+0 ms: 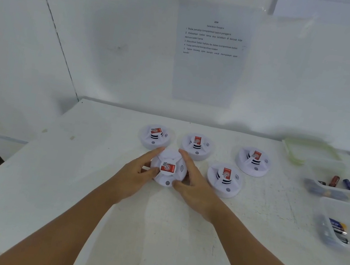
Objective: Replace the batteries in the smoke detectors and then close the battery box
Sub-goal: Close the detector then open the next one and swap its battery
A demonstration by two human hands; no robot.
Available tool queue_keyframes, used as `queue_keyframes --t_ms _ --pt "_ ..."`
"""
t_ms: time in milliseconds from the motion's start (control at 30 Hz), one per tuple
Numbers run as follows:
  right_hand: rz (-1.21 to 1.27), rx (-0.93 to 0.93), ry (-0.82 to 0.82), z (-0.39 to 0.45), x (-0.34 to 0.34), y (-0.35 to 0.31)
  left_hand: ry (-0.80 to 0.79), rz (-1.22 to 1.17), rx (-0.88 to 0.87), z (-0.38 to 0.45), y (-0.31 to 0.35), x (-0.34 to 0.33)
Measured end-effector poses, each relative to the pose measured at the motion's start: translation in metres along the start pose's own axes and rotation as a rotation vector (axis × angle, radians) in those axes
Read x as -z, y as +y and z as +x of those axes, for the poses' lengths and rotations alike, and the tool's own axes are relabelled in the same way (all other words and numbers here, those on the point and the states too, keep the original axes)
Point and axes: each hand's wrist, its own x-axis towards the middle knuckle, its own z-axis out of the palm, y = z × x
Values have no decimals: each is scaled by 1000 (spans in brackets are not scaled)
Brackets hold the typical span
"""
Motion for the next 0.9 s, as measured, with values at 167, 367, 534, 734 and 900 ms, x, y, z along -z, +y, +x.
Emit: queue_keyframes --t_ms 167,367,534,734,900 --pt "-9 -5 7 -1 0 -1 3 -7 5 0 -1 0" --pt "-11 1 9 -1 0 -3 -9 -19 12 1 -4 1" --pt "-7 -3 6 -1 0 -2 -5 -12 10 0 -3 0" --pt "-20 -6 8 0 0 -1 0 -22 0 0 -2 -1" --pt "-25 -3 2 1 1 0 4 -36 -6 1 -3 0"
